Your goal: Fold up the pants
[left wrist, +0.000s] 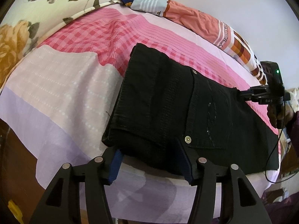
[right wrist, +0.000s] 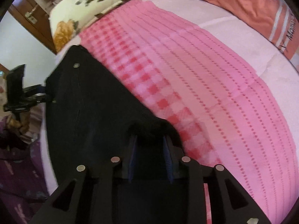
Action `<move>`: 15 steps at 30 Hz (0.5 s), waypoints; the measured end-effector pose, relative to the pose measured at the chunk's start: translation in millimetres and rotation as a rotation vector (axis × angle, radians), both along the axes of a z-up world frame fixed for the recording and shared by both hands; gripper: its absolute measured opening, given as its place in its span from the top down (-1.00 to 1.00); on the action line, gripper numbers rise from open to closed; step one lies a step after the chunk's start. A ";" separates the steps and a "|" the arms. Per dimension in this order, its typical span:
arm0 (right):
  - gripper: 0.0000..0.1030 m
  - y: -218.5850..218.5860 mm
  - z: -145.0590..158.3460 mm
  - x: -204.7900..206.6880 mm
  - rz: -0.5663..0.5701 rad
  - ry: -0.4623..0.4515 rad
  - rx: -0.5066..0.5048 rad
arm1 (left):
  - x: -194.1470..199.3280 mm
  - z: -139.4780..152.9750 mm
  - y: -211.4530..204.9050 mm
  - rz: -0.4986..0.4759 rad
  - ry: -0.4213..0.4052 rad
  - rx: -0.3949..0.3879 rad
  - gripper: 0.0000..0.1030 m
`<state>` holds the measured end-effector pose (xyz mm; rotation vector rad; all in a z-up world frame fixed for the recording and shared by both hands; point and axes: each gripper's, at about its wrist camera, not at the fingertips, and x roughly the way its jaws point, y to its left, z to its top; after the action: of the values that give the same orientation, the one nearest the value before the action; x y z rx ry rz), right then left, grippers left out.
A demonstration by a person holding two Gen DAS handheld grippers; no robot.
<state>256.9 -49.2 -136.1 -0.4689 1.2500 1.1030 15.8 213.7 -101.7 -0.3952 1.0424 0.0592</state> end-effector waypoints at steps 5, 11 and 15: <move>0.61 5.9 0.7 -9.6 0.044 -0.024 -0.016 | 0.6 -0.3 -0.5 -0.004 -0.004 -0.005 -0.17; 0.75 5.9 -5.8 3.1 -0.074 -0.005 0.064 | 2.0 0.1 -1.5 -0.014 -0.005 -0.005 -0.22; 0.82 -0.8 -5.4 -2.6 -0.195 -0.041 0.088 | 0.0 -0.4 1.8 -0.005 -0.021 -0.031 -0.22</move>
<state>254.2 -50.1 -141.5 -0.2948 1.1795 0.9745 15.8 215.5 -102.1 -0.4206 1.0249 0.0348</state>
